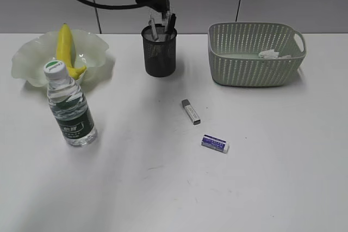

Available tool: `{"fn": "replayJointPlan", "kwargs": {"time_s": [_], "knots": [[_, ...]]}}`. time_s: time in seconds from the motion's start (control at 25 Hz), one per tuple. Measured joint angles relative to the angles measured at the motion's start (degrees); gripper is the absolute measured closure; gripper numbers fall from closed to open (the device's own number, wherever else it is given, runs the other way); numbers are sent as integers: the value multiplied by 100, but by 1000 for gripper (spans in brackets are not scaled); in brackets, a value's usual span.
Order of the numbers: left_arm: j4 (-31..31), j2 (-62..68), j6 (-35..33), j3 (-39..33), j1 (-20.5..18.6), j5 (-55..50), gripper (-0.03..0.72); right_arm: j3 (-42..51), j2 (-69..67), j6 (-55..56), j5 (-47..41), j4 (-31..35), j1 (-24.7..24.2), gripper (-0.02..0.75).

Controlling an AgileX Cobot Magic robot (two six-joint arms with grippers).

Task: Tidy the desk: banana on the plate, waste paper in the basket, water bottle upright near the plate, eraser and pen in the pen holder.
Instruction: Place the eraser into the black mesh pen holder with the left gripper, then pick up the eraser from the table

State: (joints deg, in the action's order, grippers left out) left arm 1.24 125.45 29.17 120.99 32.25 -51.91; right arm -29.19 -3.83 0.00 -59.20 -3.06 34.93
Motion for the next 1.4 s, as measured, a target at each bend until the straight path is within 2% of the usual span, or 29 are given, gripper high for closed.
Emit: {"fn": "replayJointPlan", "kwargs": {"time_s": [0.24,0.52,0.68,0.84,0.96,1.2,1.4], "knots": [[12,315,0,0,-239,1076,620,0,0,0,-2,0,0,346],[93,716,0,0,-349,1455,620,0,0,0,-2,0,0,346],[460,825,0,0,-349,1463,613,0,0,0,-2,0,0,346],[519,831,0,0,-351,1469,485,0,0,0,-2,0,0,346],[318,819,0,0,-351,1458,383,0,0,0,-2,0,0,346],[127,474,0,0,-336,1039,347,0,0,0,-2,0,0,348],[375,-314,-218,0,-336,169,346,0,0,0,-2,0,0,349]]}}
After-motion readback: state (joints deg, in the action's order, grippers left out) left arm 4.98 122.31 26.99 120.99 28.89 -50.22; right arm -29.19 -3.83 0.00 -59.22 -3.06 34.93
